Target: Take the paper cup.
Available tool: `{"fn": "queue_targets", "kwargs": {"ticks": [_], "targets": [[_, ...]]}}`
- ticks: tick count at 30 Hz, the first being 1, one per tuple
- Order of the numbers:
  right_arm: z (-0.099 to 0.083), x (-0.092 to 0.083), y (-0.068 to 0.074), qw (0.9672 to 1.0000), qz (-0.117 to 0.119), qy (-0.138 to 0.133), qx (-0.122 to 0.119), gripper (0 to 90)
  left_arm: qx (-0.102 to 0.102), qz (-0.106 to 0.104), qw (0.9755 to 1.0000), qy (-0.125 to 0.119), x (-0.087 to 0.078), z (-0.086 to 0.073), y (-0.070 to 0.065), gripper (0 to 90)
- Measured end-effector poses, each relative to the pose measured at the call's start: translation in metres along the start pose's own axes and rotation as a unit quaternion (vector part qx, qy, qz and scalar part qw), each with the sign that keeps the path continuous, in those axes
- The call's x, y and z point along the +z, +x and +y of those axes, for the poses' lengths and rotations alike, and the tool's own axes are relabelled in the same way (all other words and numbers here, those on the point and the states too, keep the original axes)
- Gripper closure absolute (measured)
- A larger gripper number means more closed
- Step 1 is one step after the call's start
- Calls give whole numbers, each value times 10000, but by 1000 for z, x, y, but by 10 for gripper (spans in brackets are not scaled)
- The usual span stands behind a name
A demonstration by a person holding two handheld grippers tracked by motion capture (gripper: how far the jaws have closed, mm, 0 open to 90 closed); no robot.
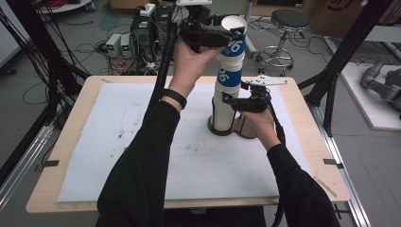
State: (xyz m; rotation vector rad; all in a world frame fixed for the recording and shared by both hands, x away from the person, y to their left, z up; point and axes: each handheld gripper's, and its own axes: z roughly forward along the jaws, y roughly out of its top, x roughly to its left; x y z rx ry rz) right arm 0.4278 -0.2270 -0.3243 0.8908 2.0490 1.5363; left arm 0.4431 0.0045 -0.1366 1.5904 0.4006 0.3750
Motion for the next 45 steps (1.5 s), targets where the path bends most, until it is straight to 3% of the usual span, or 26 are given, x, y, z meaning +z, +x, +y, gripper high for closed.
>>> {"fn": "queue_targets", "kwargs": {"ticks": [11, 18, 21, 24, 27, 31, 36, 45], "targets": [[0, 0, 0, 10000, -19, 7, 11, 142, 208, -36, 9996, 195, -33, 14, -10, 296], [0, -1, 1, 10000, -38, 16, 18, 143, 449, -123, 9986, 263, -60, 12, -27, 295], [0, -2, 1, 10000, -56, 32, 35, 143, 598, -174, 9977, 277, -71, 4, -37, 296], [0, -3, 1, 10000, -68, 28, 42, 144, 585, -244, 9975, 300, -80, -6, -44, 295], [0, -3, 1, 10000, -70, 29, 43, 145, 528, -296, 9976, 340, -88, -16, -48, 296], [0, -4, 1, 9999, -90, 34, 52, 146, 460, -205, 9975, 497, -97, -34, -53, 295], [0, -4, 2, 9999, -101, 46, 61, 147, 238, -231, 9986, 423, -109, -64, -56, 295], [-1, -4, 2, 9999, -126, 30, 19, 150, 174, -236, 9979, 576, -129, -110, -64, 295]]}}
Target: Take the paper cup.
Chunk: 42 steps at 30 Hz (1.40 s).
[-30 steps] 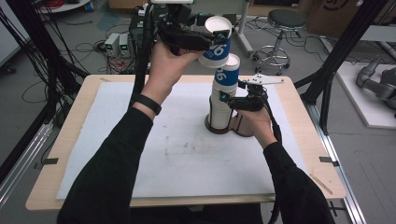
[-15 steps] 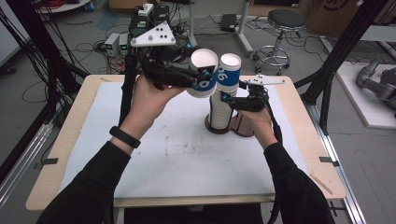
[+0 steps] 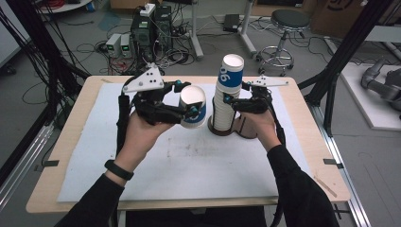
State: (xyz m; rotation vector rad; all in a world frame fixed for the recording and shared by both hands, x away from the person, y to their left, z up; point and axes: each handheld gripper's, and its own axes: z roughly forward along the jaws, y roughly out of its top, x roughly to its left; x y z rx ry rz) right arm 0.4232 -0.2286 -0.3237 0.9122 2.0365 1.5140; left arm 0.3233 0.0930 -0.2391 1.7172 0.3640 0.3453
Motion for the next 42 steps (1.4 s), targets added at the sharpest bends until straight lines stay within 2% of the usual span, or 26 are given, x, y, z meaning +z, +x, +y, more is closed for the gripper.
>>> {"fn": "queue_targets", "kwargs": {"ticks": [1, 3, 6, 8, 13, 17, 22, 31, 38, 42], "targets": [[0, 0, 0, 10000, -1, 3, -2, 149, 0, 0, 10000, 0, 0, 0, 0, 295], [0, 0, 0, 10000, 1, 9, -7, 150, -11, 36, 10000, 30, -3, -11, -2, 296], [0, -1, -1, 10000, -6, 3, -36, 150, -118, 39, 9999, 56, -7, -29, -3, 295], [0, -1, 0, 10000, 0, 14, -15, 150, -255, -47, 9996, 60, -8, -43, -2, 295], [0, 0, 0, 10000, -19, 19, -36, 151, -388, 34, 9991, 153, -13, -71, -2, 295], [0, 0, 1, 10000, -12, 16, -46, 151, -556, 84, 9983, 118, -17, -95, -2, 295], [0, 0, 1, 10000, -19, 13, -50, 151, -572, 100, 9981, 197, -17, -105, -2, 295], [0, 0, 1, 10000, -10, 37, -72, 149, -612, -20, 9979, 187, -16, -120, -1, 295], [2, -5, 2, 9999, -18, -25, -143, 149, -639, -120, 9976, 216, -14, -124, 1, 295], [4, -13, 2, 9999, 26, 10, -139, 149, -639, -97, 9977, 190, -17, -126, 4, 294]]}}
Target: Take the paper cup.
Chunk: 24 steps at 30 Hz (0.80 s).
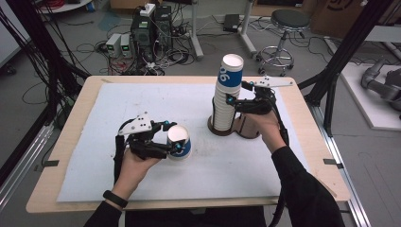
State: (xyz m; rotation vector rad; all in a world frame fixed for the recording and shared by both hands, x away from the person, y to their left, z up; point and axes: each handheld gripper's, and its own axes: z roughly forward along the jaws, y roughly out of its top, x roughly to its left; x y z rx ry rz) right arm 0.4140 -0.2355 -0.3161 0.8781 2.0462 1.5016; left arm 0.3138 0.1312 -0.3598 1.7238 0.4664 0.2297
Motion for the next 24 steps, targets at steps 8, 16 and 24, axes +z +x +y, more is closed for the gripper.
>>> {"fn": "queue_targets", "kwargs": {"ticks": [8, 16, 24], "targets": [[-1, -19, 0, 9999, -6, -78, 67, 149, -3, 120, 9999, -52, -8, -1, 6, 295], [-10, -32, 8, 9998, -167, -114, 94, 149, 18, 62, 10000, -6, -8, -5, 9, 295], [-28, -43, 20, 9999, 50, -151, 21, 149, 15, 47, 10000, -61, -11, -4, 10, 294]]}}
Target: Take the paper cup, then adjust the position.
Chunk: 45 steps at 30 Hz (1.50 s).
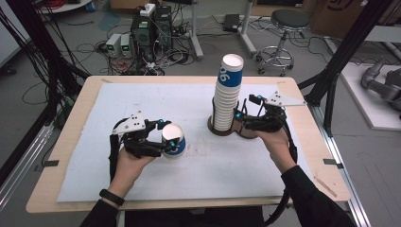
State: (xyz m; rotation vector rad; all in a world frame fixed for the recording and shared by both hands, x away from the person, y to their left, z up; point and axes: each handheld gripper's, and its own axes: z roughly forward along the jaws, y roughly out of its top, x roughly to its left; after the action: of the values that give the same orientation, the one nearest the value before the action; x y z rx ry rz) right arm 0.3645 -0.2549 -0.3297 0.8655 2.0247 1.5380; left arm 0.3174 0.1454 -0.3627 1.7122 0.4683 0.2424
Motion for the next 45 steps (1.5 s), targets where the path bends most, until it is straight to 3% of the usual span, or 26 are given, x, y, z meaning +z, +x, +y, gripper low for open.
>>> {"fn": "queue_targets", "kwargs": {"ticks": [6, 14, 21, 24, 34, 38, 45], "targets": [[-20, -5, 16, 9997, 210, 2, -95, 149, -29, -4, 10000, -14, -1, -1, 1, 294], [-47, -6, 27, 9998, 214, -26, -57, 149, -24, -35, 10000, -84, -5, 0, 3, 294], [-62, -2, 37, 9987, 494, 92, -110, 150, -79, 46, 9999, -102, -9, -3, 8, 294], [-63, 1, 40, 9984, 517, 136, -158, 150, -102, 124, 9998, -115, -10, -4, 8, 294], [-65, 1, 40, 9975, 682, 118, -146, 150, -77, -56, 10000, -28, -2, -4, 4, 294], [-63, 1, 42, 9958, 903, 6, -154, 150, -62, -136, 9998, -109, -1, 0, 1, 294], [-64, 5, 46, 9919, 1259, 89, -166, 149, -105, -305, 9992, -221, 2, 4, -1, 294]]}}
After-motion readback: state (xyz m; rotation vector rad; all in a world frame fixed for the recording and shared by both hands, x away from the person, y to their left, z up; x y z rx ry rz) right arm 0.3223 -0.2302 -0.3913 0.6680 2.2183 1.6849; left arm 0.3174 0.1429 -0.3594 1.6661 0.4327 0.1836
